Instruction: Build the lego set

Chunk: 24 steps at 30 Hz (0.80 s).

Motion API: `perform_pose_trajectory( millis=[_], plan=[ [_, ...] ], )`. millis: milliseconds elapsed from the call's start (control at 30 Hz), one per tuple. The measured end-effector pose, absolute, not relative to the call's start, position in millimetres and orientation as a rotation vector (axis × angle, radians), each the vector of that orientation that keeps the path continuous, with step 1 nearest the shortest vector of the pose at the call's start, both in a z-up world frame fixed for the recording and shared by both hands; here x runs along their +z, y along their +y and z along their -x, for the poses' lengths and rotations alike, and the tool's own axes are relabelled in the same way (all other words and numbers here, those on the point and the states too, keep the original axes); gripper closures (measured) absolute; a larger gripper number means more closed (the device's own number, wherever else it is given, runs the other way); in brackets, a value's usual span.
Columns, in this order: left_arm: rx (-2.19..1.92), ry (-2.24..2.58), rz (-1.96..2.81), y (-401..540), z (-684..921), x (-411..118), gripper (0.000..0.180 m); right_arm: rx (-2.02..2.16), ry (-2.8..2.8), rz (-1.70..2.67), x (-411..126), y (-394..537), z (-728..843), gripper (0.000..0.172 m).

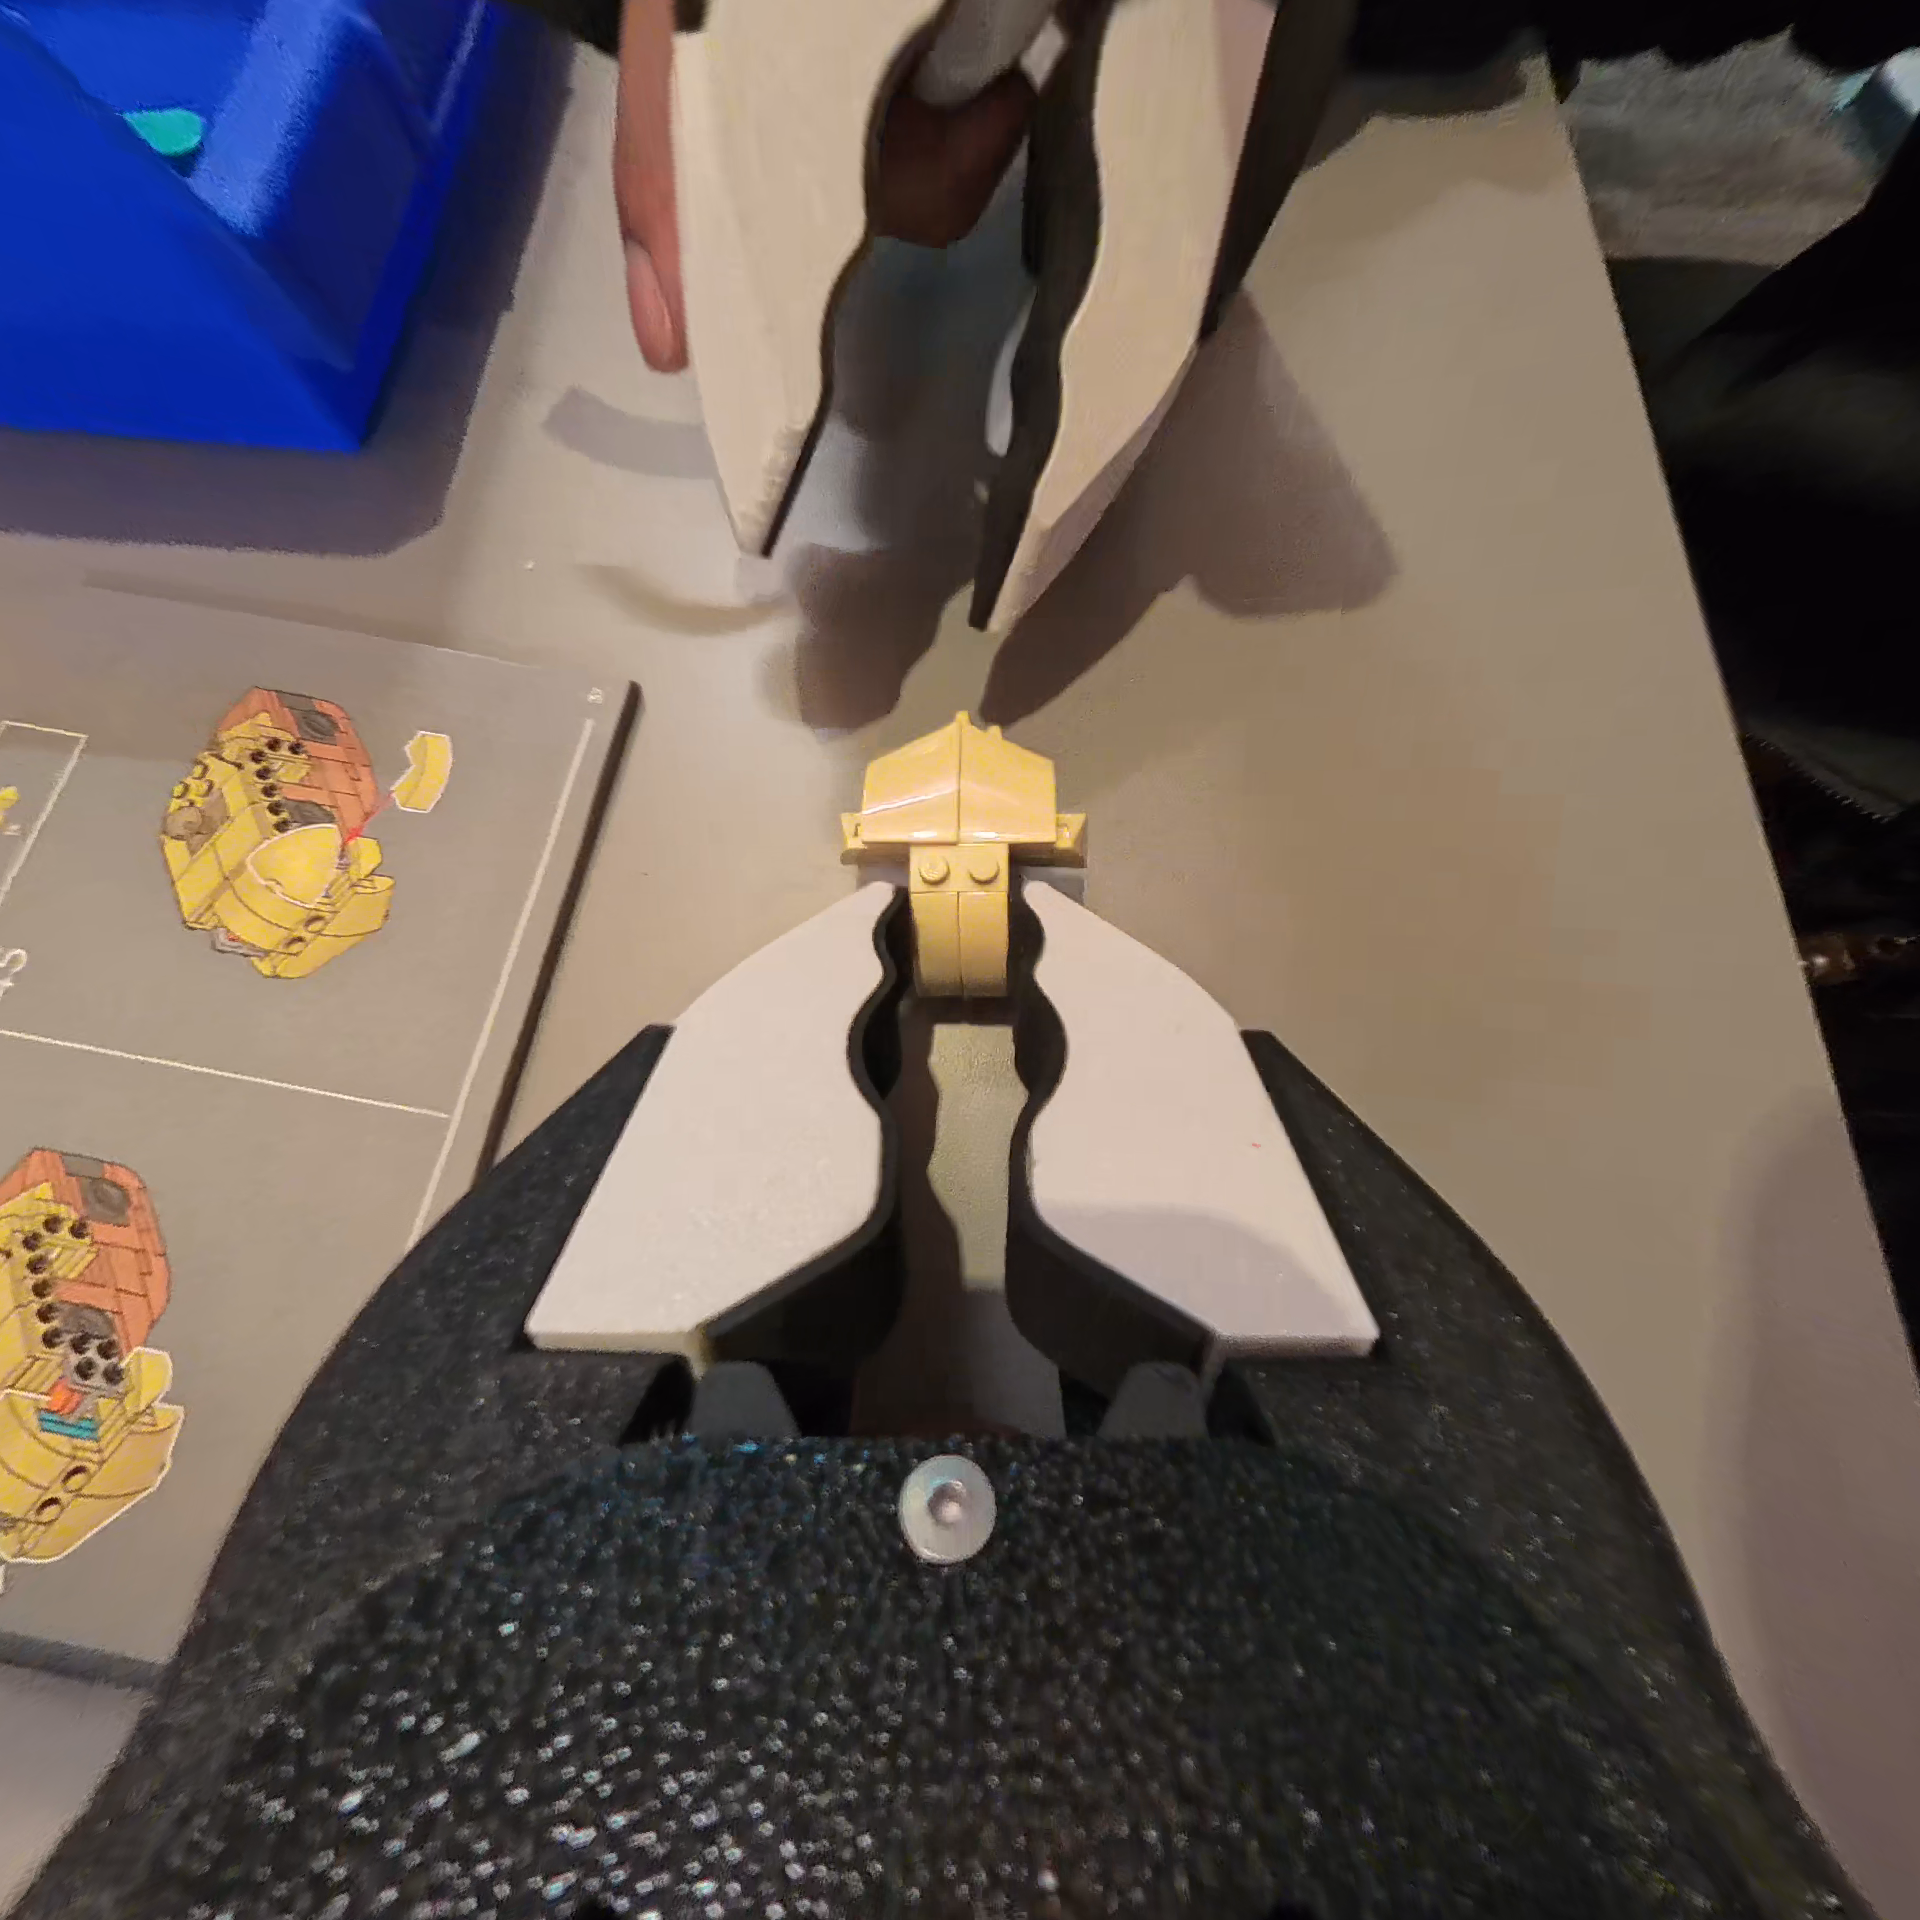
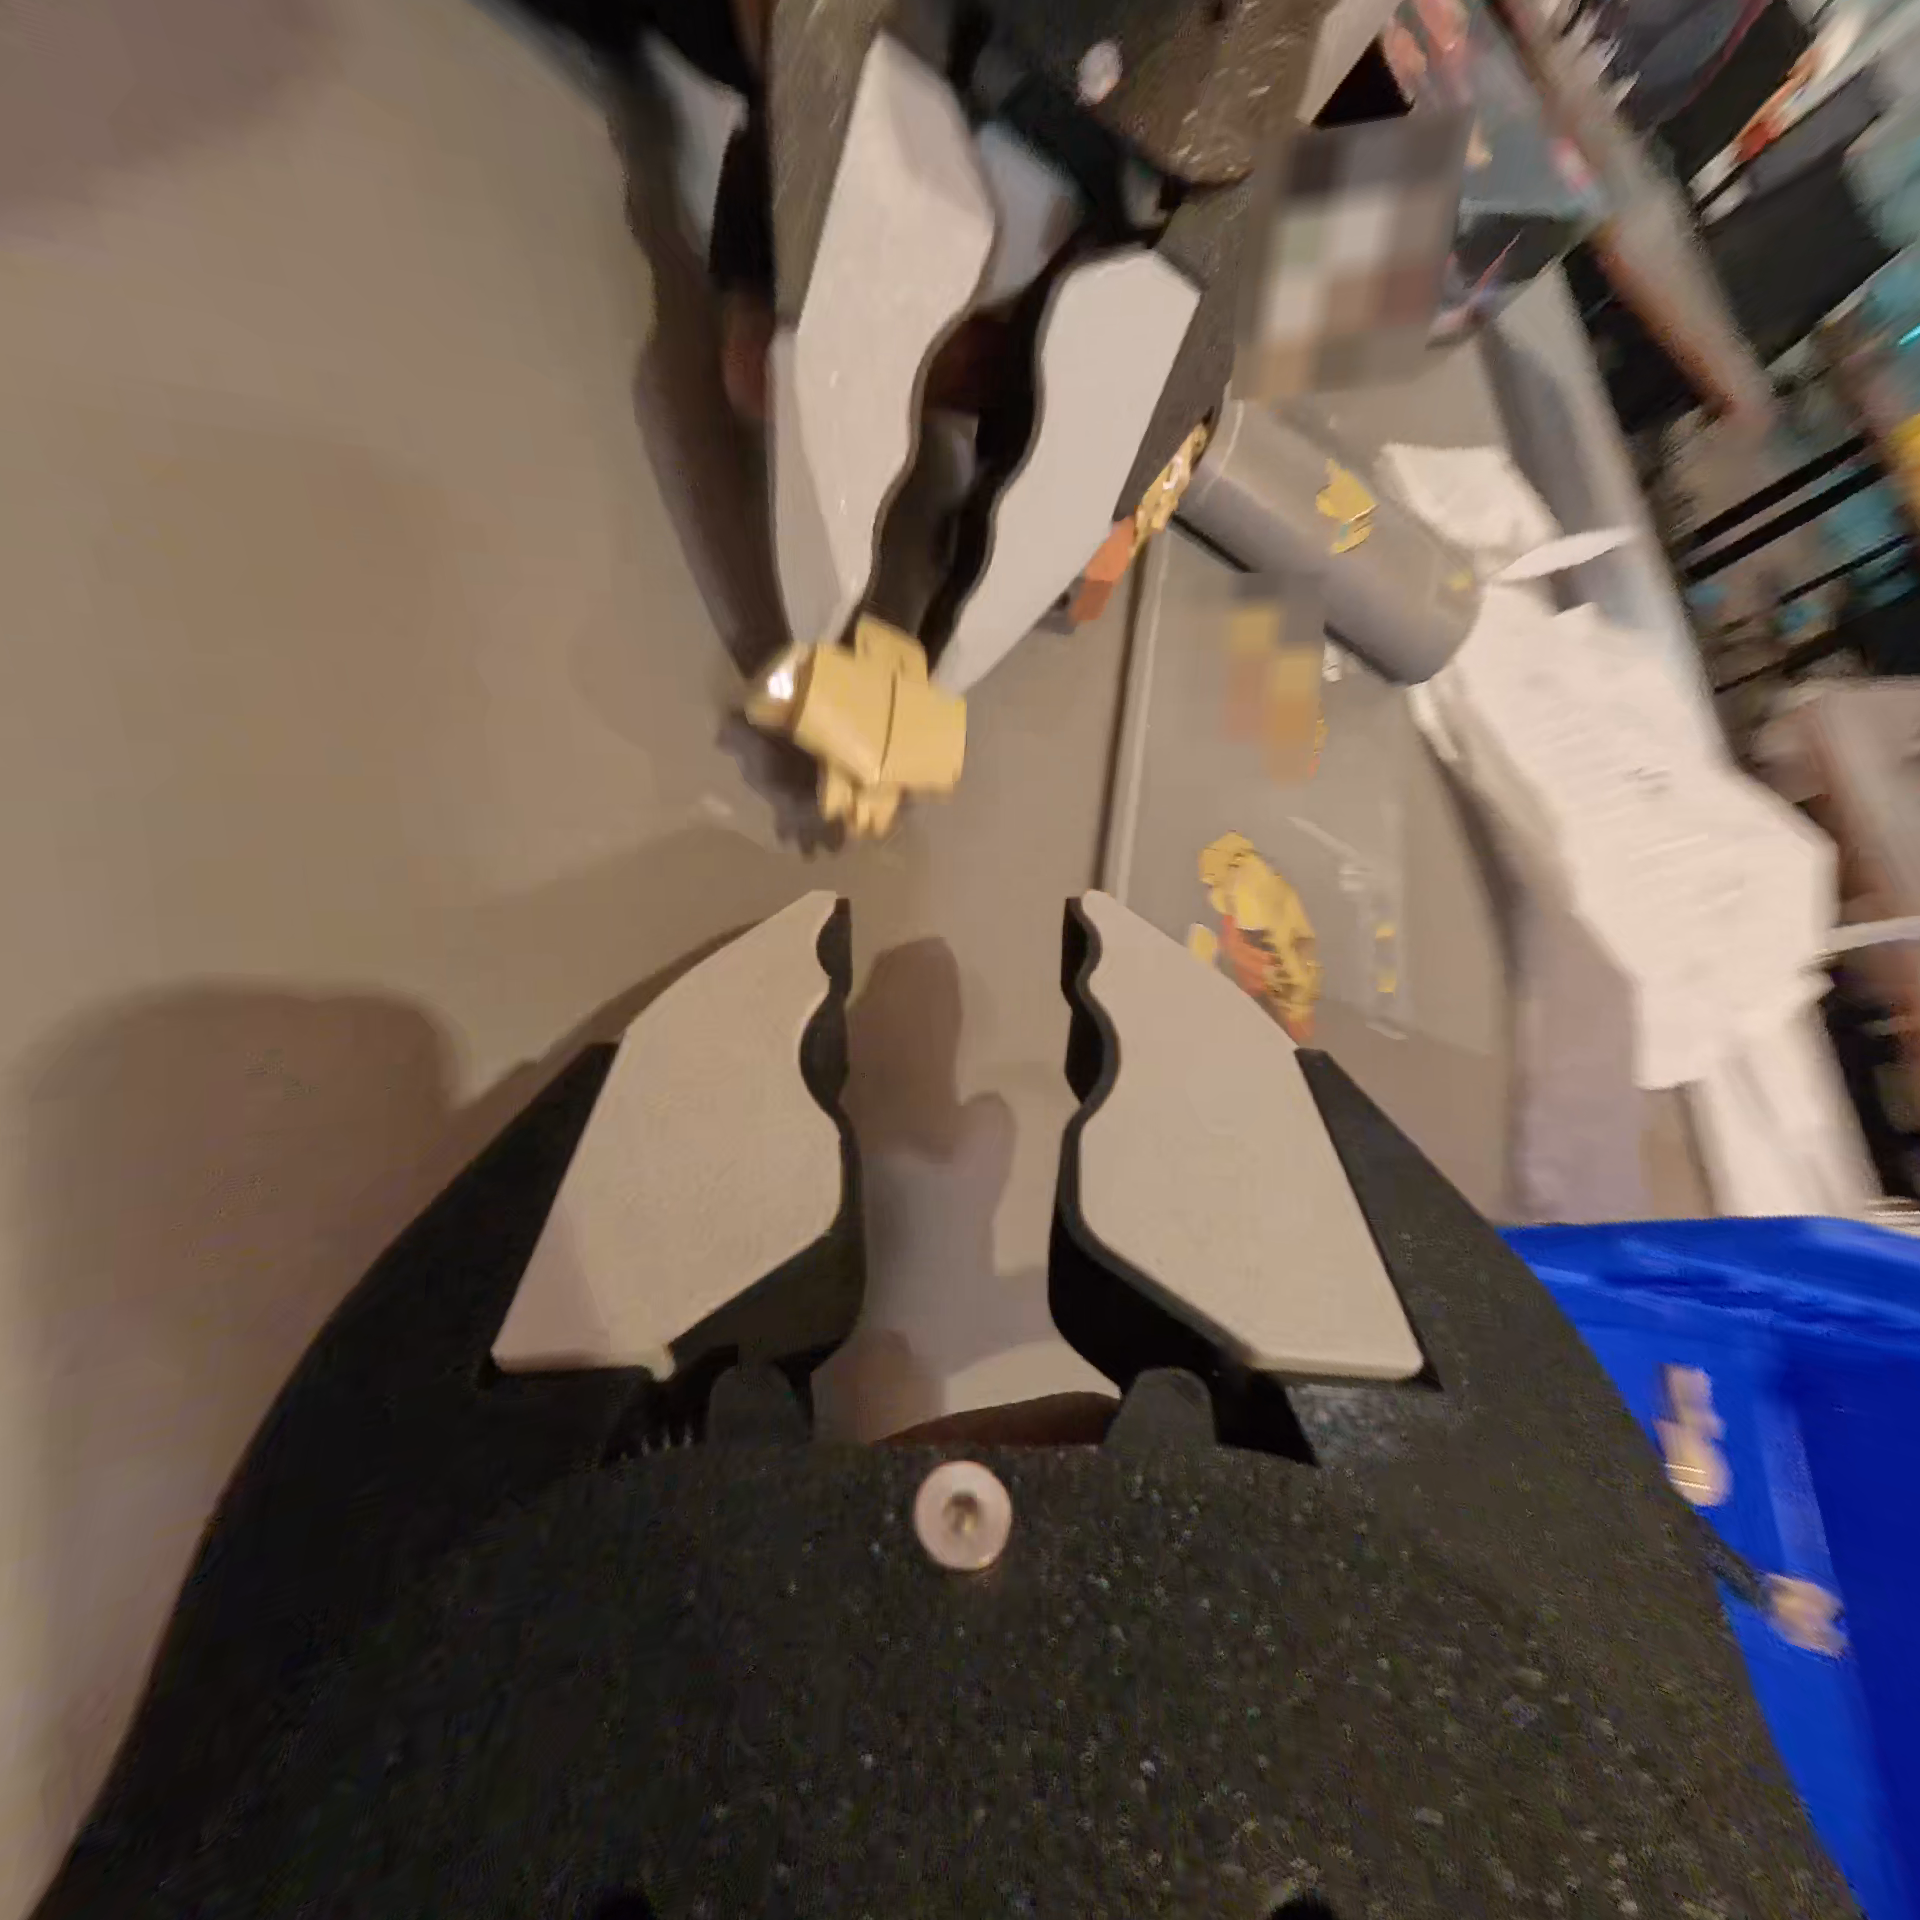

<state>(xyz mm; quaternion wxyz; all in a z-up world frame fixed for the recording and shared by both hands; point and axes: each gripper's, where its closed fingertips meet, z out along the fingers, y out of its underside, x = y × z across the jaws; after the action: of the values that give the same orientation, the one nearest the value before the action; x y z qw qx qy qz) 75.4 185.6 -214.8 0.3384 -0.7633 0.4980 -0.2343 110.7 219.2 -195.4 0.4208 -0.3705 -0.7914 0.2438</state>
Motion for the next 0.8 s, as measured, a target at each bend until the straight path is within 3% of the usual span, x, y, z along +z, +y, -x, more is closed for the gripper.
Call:
perform_pose_trajectory(
  millis=[133, 367, 800],
  plan=[
    [-0.696, 1.262, 1.961, 183.4, -69.7, -201.4, 0.164, 0.379, -1.910, 0.604, -193.0, 227.2, -110.7, 0.125],
    [-0.806, 1.264, 1.900, 174.3, -72.0, -184.3, 0.164, 0.361, -1.801, 0.343, -178.1, 193.4, -91.7, 0.118],
    [-0.828, 1.329, 1.904, 164.9, -80.7, -190.0, 0.164, 0.306, -1.770, 0.208, -181.4, 175.2, -82.8, 0.127]
  ],
)
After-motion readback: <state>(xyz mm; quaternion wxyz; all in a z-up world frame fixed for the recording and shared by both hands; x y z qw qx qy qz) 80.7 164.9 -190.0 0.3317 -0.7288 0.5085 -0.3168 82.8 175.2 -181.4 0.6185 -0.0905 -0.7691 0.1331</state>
